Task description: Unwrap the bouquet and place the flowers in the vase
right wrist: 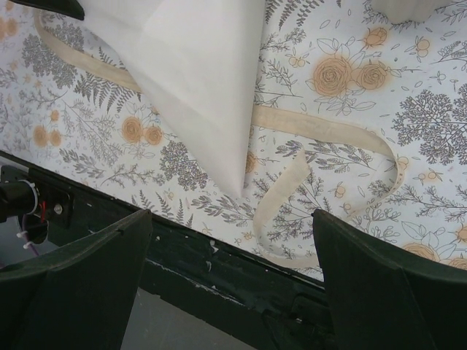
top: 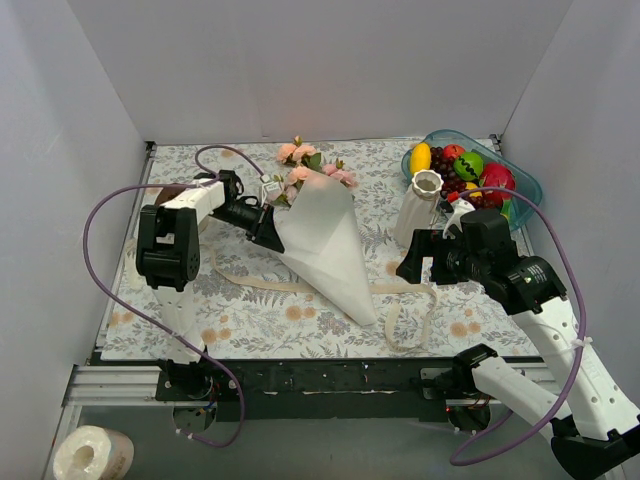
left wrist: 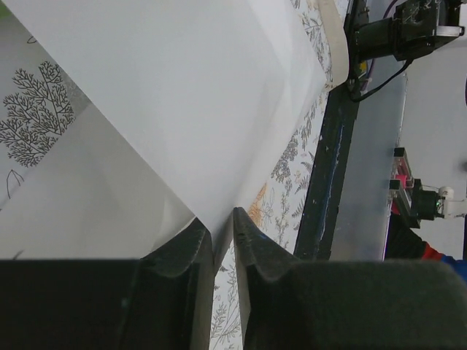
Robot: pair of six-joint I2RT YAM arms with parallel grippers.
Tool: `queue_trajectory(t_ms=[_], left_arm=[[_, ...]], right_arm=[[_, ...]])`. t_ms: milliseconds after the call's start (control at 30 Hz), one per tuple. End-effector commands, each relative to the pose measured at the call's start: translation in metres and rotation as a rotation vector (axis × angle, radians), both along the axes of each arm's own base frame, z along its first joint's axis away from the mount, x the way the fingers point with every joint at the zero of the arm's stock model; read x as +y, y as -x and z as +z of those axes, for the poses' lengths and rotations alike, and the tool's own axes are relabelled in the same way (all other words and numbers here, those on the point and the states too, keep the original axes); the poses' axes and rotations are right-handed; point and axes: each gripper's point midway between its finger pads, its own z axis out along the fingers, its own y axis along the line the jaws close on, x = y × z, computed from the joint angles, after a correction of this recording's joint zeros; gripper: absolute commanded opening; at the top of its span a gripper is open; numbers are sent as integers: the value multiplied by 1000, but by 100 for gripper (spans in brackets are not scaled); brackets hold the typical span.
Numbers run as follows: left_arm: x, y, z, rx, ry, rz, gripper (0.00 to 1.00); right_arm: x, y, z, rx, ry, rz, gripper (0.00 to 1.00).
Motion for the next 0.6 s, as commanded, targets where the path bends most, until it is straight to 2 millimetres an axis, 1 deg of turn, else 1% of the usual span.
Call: queue_trajectory(t_ms=[0, 33, 67, 133, 167, 267, 300, 367, 400, 500, 533, 567], left_arm=[[-1, -8, 27, -68, 39, -29, 9], [-1, -6, 31, -54, 39, -29, 7], [-2, -14, 42, -88, 43, -30, 4], [-2, -17, 55, -99, 43, -27, 0], [-3, -23, 68, -135, 49, -27, 0], [-4, -29, 91, -159, 50, -15, 0], [-4, -35, 104, -198, 53, -14, 0], [-4, -35, 117, -206, 50, -14, 0], [-4, -39, 127, -227, 41, -1, 0], [1, -44, 139, -265, -10, 22, 0], [2, -47, 149, -289, -25, 38, 0], [3, -48, 154, -300, -33, 45, 0]], right_arm=[[6, -8, 10, -45, -31, 9, 98], [6, -8, 11, -45, -33, 7, 98], [6, -9, 12, -47, -35, 7, 98], [7, -8, 14, -50, -39, 9, 98], [7, -7, 14, -51, -40, 9, 98], [6, -7, 16, -55, -44, 7, 98], [6, -6, 17, -59, -46, 7, 98], [5, -5, 18, -60, -45, 6, 98], [5, -4, 19, -63, -48, 5, 98], [4, -2, 19, -65, -52, 5, 98], [4, -1, 19, -65, -52, 5, 98], [4, -1, 19, -63, -53, 5, 98]])
